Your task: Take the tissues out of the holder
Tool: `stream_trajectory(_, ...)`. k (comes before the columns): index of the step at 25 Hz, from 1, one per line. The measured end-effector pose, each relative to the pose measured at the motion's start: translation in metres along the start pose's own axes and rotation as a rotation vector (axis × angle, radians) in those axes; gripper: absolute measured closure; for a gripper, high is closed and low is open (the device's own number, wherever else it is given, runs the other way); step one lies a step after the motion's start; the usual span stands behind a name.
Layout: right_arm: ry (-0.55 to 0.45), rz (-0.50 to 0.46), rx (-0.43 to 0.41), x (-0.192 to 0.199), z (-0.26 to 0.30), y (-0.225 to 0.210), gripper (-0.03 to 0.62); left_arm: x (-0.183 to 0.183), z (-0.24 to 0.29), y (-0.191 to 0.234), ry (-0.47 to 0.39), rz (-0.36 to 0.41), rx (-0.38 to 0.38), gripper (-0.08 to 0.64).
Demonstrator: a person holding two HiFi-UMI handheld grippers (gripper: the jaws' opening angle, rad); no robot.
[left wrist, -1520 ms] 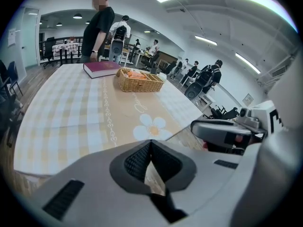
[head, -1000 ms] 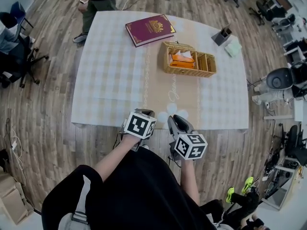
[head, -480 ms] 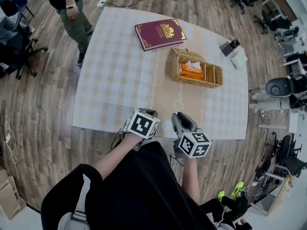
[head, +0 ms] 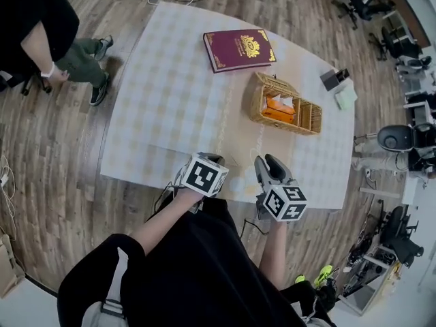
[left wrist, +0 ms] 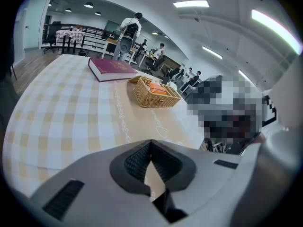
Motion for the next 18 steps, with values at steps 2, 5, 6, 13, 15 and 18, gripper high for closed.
stream_trajectory(2,-0.002,-0.012,0.017,-0.008,0.001,-0.012,0.468,-0.003,0.004,0.001,0.001,-0.009,-0.005,0.56)
stream_trajectory(5,-0.014,-0.034,0.017,-0.022,0.0,-0.031,0.461,-0.009,0.011,-0.001,-0.002,-0.015,-0.014,0.56)
stream_trajectory(6,-0.015,-0.043,0.014,-0.026,0.0,-0.037,0.459,-0.011,0.013,-0.002,-0.003,-0.021,-0.019,0.56)
stream_trajectory(13,0.013,-0.13,-0.011,-0.06,0.015,-0.075,0.428,-0.023,0.024,-0.001,-0.003,-0.066,-0.046,0.56)
stream_trajectory(15,0.037,-0.167,-0.032,-0.069,0.02,-0.088,0.419,-0.026,0.029,-0.004,-0.002,-0.089,-0.055,0.56)
stream_trajectory(18,0.072,-0.22,-0.071,-0.077,0.024,-0.111,0.411,-0.029,0.039,-0.013,0.008,-0.113,-0.076,0.56)
Point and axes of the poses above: the fingertips, and each gripper's own axes: z forward along the fingers, y to its left, x out of its underside, the point moved 9 cm from there along -z, backward along the fingers, and after that the axes turned 14 degrees about -x, right-handed, at the moved point
